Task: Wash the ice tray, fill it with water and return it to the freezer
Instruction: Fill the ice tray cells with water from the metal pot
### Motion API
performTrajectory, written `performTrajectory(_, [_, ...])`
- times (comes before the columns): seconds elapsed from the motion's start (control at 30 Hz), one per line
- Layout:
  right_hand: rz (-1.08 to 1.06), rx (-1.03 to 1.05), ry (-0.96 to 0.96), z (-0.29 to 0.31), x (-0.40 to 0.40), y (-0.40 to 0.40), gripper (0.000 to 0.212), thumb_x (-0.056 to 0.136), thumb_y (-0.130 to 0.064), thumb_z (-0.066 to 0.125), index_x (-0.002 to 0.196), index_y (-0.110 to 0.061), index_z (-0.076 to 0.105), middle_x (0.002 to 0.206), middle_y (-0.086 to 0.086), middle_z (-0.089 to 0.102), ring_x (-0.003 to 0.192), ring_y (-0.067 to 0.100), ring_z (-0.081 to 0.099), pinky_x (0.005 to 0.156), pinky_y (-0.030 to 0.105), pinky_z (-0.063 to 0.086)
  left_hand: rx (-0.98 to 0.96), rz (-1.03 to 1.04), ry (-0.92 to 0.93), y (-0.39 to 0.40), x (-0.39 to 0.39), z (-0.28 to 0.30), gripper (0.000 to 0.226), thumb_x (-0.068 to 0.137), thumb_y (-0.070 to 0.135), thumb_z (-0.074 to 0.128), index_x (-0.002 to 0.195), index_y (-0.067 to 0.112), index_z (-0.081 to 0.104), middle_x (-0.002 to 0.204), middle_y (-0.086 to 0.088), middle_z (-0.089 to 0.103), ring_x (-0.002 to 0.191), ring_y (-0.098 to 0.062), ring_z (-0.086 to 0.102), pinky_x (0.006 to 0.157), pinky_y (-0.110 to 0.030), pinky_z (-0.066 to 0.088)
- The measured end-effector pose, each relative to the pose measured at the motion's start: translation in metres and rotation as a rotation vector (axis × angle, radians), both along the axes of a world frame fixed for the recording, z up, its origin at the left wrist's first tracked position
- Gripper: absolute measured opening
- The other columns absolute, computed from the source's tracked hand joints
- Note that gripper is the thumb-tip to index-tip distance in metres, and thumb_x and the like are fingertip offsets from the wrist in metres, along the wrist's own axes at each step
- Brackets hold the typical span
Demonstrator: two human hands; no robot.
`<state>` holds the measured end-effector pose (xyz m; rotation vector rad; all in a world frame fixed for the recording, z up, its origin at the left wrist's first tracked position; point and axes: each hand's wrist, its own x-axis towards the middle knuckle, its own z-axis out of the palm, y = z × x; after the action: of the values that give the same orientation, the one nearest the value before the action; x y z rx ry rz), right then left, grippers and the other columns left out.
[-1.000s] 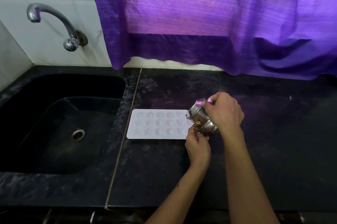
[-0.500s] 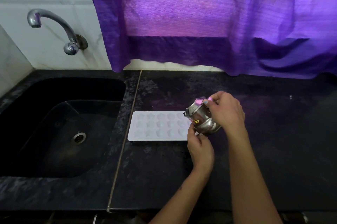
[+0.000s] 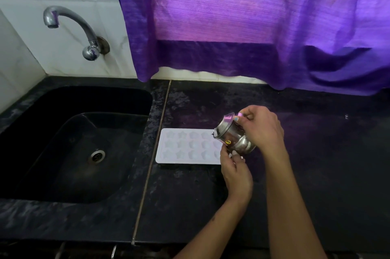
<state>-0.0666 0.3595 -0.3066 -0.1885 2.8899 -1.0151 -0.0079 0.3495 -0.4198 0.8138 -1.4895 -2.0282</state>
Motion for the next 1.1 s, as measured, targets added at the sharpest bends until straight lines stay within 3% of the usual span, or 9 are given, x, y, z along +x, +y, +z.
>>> performTrajectory(0.27, [0.010, 0.012, -0.004, -0.0036, 0.0043, -0.0047, 0.012, 0.092, -0.034, 0.061, 0.102, -0.029, 0.067, 0.103, -0.004, 0.069, 0.097, 0.018, 0.062, 0.073, 0.028, 0.037, 0.050, 0.004, 0.020, -0.0037, 0.0007, -0.0030, 0.033, 0.102, 0.011, 0.033, 0.131, 0.011, 0.049, 0.119, -0.006, 0.061, 0.103, -0.012, 0.061, 0.076, -0.011, 0.050])
performTrajectory(0.4, [0.013, 0.020, 0.002, -0.0020, 0.0053, -0.0047, 0.012, 0.092, -0.034, 0.061, 0.101, -0.029, 0.066, 0.103, -0.004, 0.068, 0.097, 0.018, 0.061, 0.072, 0.028, 0.037, 0.039, 0.001, 0.014, -0.0026, 0.0004, -0.0030, 0.032, 0.102, 0.010, 0.034, 0.129, 0.011, 0.050, 0.118, -0.006, 0.063, 0.103, -0.014, 0.062, 0.083, -0.021, 0.052])
performTrajectory(0.6, [0.021, 0.032, 0.007, 0.0007, 0.0073, -0.0033, 0.012, 0.092, -0.034, 0.060, 0.101, -0.028, 0.067, 0.104, -0.004, 0.067, 0.099, 0.020, 0.060, 0.072, 0.029, 0.035, 0.055, 0.003, 0.016, -0.0011, -0.0003, -0.0026, 0.032, 0.102, 0.010, 0.034, 0.130, 0.009, 0.049, 0.115, -0.004, 0.062, 0.097, -0.006, 0.061, 0.078, -0.012, 0.050])
performTrajectory(0.83, [0.022, 0.037, 0.017, 0.0003, 0.0065, -0.0018, 0.011, 0.092, -0.034, 0.060, 0.099, -0.029, 0.066, 0.105, -0.003, 0.067, 0.100, 0.020, 0.060, 0.073, 0.030, 0.037, 0.056, 0.005, 0.028, 0.0010, -0.0011, -0.0001, 0.029, 0.102, 0.010, 0.036, 0.128, 0.010, 0.050, 0.107, 0.002, 0.061, 0.095, -0.008, 0.061, 0.084, -0.024, 0.052])
performTrajectory(0.97, [0.026, 0.032, 0.019, -0.0004, 0.0062, 0.0003, 0.012, 0.093, -0.033, 0.060, 0.101, -0.028, 0.066, 0.103, -0.003, 0.067, 0.091, 0.016, 0.057, 0.072, 0.029, 0.036, 0.050, 0.009, 0.024, 0.0024, -0.0016, -0.0013, 0.030, 0.102, 0.011, 0.037, 0.128, 0.010, 0.050, 0.109, 0.002, 0.061, 0.100, -0.015, 0.062, 0.087, -0.029, 0.052])
performTrajectory(1.1, [0.021, 0.023, 0.012, -0.0012, 0.0055, 0.0025, 0.011, 0.093, -0.032, 0.060, 0.101, -0.028, 0.067, 0.102, -0.003, 0.068, 0.095, 0.018, 0.060, 0.072, 0.029, 0.038, 0.024, 0.019, 0.019, 0.0028, -0.0012, -0.0017, 0.028, 0.102, 0.013, 0.037, 0.126, 0.016, 0.051, 0.111, 0.002, 0.061, 0.101, -0.012, 0.061, 0.088, -0.028, 0.052])
